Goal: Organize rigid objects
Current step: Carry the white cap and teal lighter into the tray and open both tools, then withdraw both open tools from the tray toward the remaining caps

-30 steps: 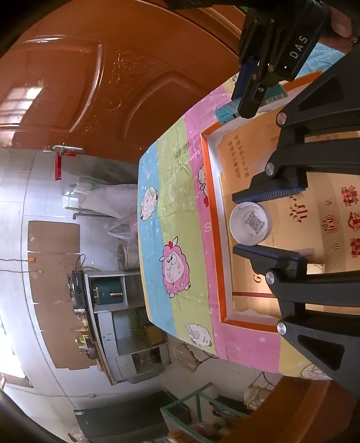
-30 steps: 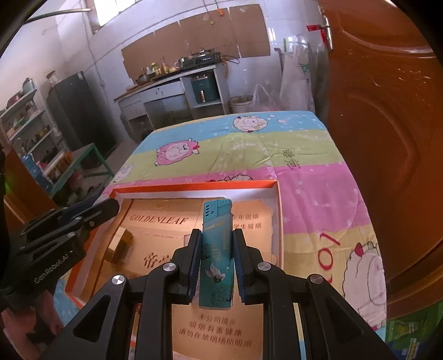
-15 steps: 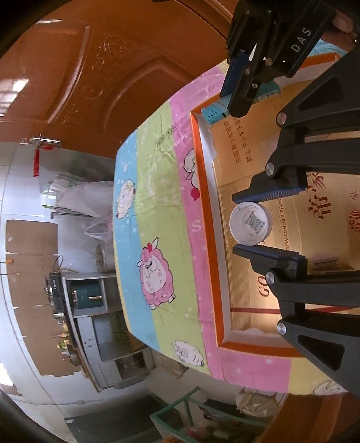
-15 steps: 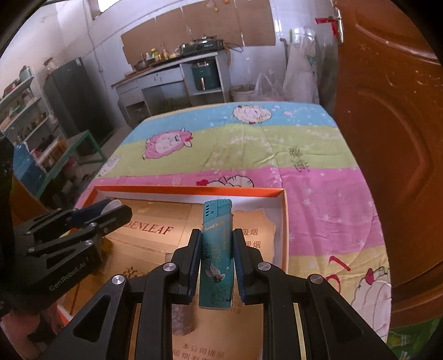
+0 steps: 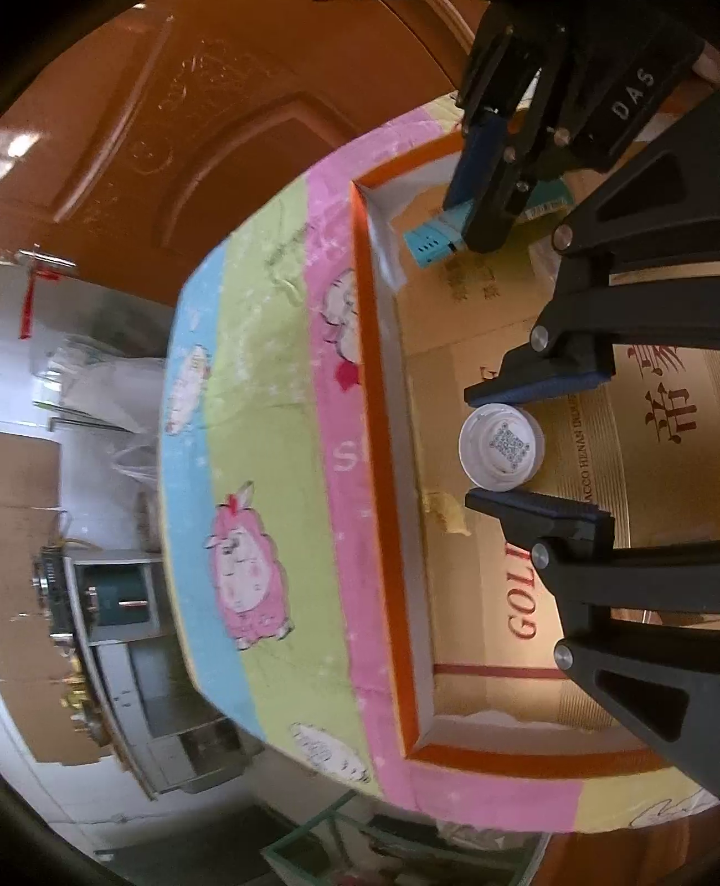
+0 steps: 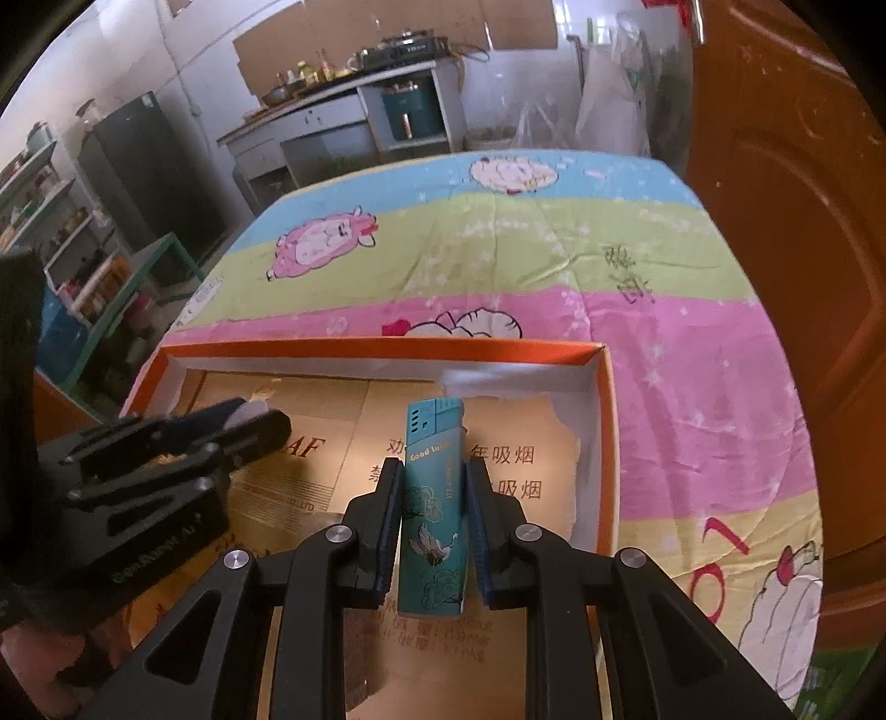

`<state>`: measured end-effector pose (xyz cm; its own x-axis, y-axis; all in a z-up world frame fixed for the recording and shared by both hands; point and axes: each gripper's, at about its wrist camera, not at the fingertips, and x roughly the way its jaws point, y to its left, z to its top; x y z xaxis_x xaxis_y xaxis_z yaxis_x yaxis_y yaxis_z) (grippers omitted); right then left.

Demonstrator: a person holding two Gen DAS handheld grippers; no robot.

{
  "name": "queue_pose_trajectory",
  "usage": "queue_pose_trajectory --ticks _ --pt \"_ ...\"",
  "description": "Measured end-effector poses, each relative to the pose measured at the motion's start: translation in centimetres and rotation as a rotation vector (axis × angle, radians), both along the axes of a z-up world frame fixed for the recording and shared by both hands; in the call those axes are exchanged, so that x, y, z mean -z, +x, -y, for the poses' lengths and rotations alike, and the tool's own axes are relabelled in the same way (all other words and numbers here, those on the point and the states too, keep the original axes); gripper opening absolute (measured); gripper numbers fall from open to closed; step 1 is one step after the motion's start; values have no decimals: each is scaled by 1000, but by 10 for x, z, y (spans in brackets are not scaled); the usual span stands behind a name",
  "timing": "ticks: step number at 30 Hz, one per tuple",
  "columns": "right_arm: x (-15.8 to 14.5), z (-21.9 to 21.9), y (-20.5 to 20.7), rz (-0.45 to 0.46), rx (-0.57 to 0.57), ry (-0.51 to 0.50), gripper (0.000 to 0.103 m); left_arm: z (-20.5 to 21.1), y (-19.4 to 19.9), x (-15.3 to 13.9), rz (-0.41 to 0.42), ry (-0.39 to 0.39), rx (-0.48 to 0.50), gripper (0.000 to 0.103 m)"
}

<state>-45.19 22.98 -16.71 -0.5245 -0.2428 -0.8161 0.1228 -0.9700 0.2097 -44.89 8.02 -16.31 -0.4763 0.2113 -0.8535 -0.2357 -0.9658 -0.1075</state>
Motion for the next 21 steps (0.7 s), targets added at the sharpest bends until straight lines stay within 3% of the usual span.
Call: queue_pose_trajectory --ticks 8,12,21 --pt "4 4 -4 16 10 50 23 -1 -1 0 7 18 13 33" --pt "2 -1 -2 20 20 8 41 4 0 -3 14 78 18 38" --pt "-30 -9 32 -67 73 -21 45 10 35 -49 -116 137 22 38"
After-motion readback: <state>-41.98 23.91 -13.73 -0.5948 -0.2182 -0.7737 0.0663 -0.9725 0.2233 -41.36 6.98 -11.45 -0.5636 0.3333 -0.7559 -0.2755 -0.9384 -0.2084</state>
